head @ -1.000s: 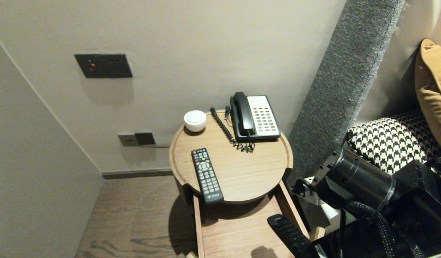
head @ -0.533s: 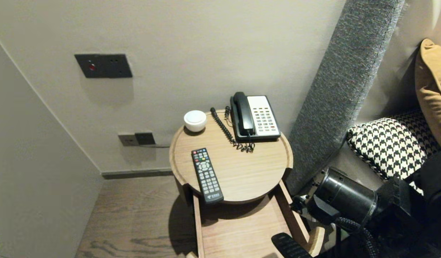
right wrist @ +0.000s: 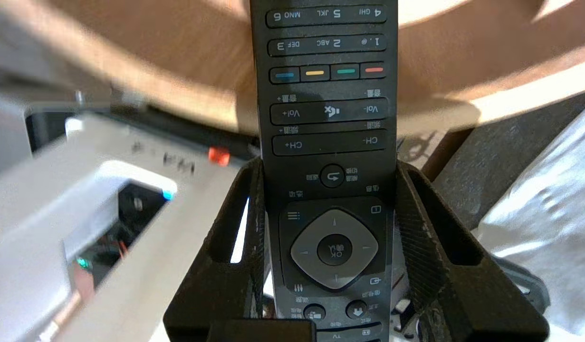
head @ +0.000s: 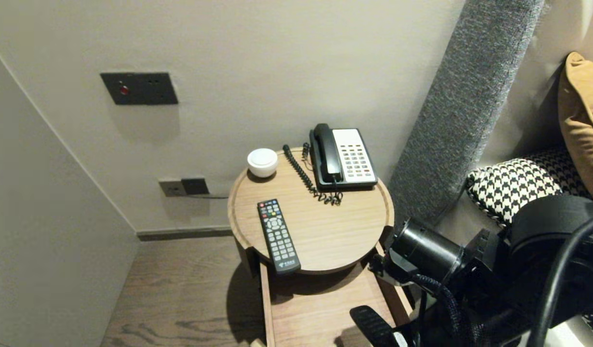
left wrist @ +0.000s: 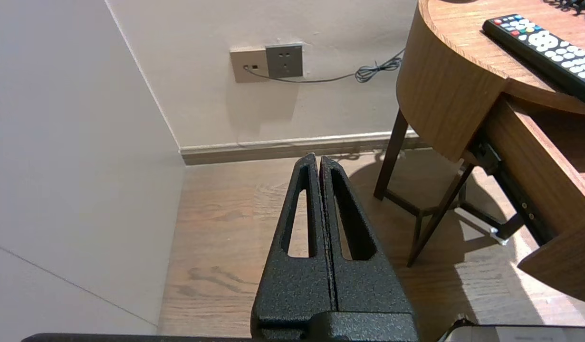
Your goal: Put the remote controls on the table in the drawer one by one
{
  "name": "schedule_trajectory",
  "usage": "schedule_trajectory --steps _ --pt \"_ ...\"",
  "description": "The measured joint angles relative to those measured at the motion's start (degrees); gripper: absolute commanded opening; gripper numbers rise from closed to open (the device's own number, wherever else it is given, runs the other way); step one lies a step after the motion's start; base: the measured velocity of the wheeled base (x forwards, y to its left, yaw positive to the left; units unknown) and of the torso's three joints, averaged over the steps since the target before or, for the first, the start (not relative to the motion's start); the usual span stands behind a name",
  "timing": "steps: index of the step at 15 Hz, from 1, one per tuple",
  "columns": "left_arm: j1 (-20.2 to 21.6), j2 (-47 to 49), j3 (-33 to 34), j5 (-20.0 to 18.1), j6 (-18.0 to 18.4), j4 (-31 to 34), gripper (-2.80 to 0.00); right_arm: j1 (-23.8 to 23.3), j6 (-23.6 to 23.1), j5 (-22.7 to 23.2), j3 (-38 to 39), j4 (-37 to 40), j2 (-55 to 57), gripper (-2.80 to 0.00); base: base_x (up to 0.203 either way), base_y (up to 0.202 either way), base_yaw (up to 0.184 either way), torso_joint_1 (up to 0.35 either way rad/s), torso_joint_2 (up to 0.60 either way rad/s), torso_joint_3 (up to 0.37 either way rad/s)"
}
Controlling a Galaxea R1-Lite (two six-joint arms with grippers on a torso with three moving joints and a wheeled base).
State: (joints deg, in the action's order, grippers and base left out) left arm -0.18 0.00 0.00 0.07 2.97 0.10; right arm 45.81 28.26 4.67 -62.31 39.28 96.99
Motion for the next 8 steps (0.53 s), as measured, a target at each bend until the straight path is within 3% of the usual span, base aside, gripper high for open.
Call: schedule_trajectory --steps 8 --pt "0.0 0.0 0.0 0.0 0.01 0.01 -2.8 -2.85 -1.75 0.1 -4.11 -1.63 6.53 -2.8 0.0 0.0 0.0 0.0 0.0 0.0"
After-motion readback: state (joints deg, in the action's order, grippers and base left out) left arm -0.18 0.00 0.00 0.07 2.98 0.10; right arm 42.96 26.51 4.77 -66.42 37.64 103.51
